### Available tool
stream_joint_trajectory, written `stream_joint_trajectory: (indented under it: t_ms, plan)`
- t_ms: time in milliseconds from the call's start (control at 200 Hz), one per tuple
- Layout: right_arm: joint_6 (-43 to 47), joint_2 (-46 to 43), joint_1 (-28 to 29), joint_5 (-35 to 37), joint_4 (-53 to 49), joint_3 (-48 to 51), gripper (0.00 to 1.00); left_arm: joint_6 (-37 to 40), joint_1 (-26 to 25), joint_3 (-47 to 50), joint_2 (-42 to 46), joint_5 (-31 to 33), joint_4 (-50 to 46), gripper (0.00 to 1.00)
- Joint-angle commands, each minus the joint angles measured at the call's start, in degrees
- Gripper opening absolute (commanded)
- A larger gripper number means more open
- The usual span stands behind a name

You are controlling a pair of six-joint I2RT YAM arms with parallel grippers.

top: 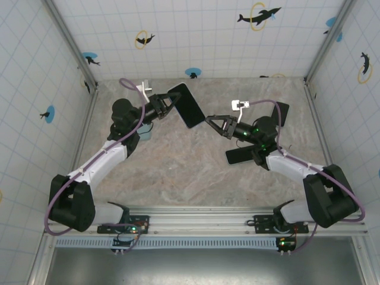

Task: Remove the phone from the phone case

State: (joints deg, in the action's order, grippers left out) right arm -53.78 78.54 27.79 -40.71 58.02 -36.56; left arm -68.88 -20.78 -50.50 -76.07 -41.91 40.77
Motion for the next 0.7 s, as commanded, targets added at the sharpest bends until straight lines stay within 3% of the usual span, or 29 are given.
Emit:
stream_joint_trajectory:
  t_ms: [0, 325, 696]
  plan:
    - [0.1, 1.4, 0.8, -1.0, 1.3, -0.8, 0.36, -1.4, -0.9, -1.3, 0.7, -0.5, 5.1, 0.00]
    - [-2.0, 2.8, 2.5, -1.5, 4.0, -2.3, 0.36, -1.9, -1.3, -0.8, 0.4, 0.0, 5.9, 0.00]
    - [-21.6, 6.6, 4.9, 8.4, 17.1, -1.9, 0.36, -5.9, -2.8, 2.6, -2.5, 4.5, 11.1, 0.00]
